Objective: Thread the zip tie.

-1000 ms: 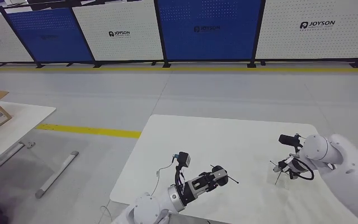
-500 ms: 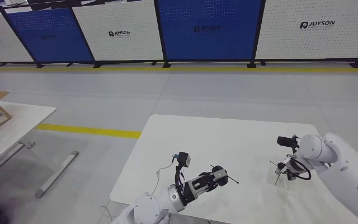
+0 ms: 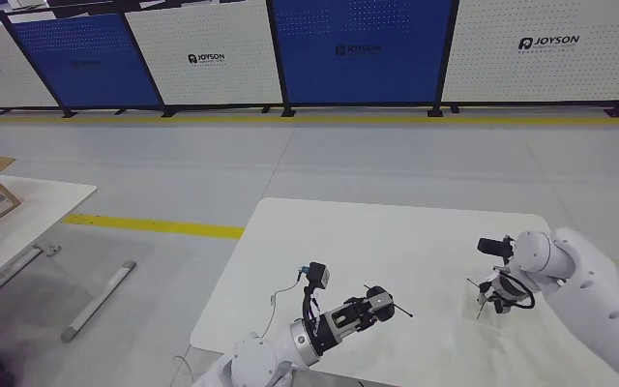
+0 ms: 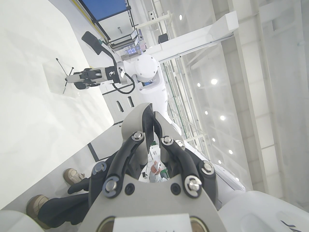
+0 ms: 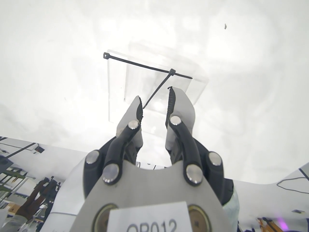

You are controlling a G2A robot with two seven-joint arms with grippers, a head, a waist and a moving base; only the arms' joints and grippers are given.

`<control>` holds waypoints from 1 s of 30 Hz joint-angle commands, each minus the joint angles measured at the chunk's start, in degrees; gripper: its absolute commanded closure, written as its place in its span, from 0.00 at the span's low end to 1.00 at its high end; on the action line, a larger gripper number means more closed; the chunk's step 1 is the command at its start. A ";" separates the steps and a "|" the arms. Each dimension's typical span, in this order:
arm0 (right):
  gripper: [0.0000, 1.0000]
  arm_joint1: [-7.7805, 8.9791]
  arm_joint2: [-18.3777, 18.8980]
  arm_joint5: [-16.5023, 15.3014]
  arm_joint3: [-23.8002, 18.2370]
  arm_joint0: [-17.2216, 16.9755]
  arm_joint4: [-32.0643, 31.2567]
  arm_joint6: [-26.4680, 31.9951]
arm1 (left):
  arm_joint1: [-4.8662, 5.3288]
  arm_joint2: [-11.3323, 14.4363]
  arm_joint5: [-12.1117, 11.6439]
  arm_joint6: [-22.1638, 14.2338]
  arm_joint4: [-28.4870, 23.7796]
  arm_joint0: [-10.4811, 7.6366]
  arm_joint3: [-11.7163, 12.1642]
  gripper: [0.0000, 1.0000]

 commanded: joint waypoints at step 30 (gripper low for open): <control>1.00 -5.28 -0.68 0.00 8.53 1.89 -3.62 0.00 | 0.00 0.00 0.00 0.00 0.00 0.00 0.00 1.00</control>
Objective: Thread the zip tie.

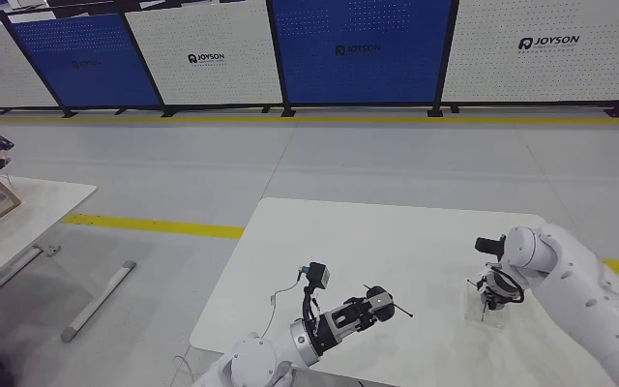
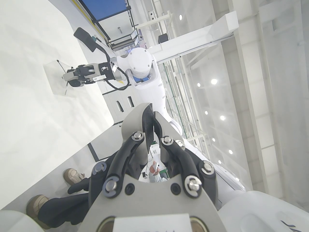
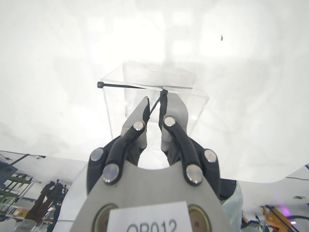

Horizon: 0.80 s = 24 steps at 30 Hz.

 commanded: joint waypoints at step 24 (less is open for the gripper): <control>1.00 5.18 15.67 0.00 -11.11 -5.33 -3.19 -1.74 | 0.00 0.00 0.00 0.00 0.00 0.00 0.00 1.00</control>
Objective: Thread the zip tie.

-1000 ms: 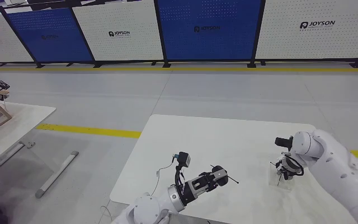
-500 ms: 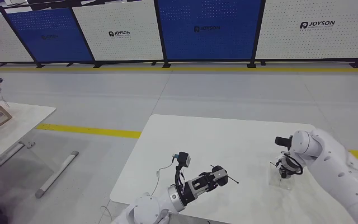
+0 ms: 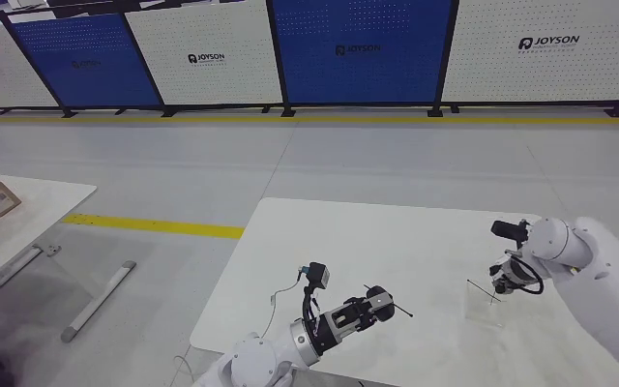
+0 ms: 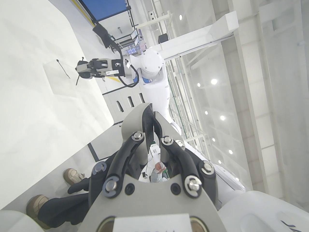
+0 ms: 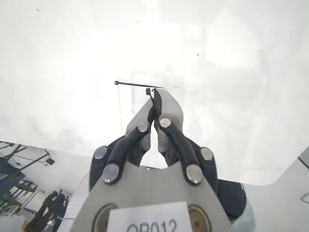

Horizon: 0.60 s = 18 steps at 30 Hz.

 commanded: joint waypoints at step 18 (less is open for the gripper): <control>1.00 2.22 9.58 0.00 -7.94 -6.76 1.01 -1.05 | 0.00 0.00 0.00 0.00 0.00 0.00 0.00 1.00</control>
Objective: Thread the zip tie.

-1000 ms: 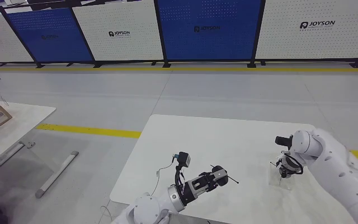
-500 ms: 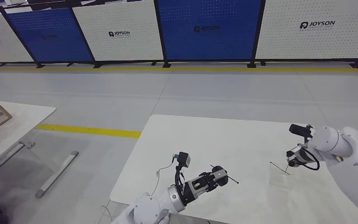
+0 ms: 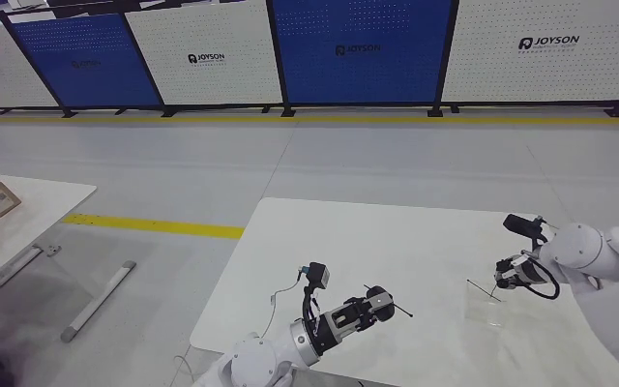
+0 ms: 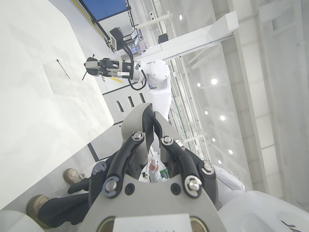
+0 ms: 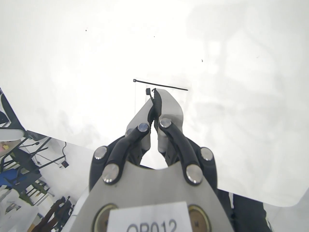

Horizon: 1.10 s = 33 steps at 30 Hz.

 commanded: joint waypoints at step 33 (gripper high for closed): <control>1.00 1.13 9.92 0.00 -11.31 -10.36 12.73 -8.45 | 0.00 0.00 0.00 0.00 0.00 0.00 0.00 1.00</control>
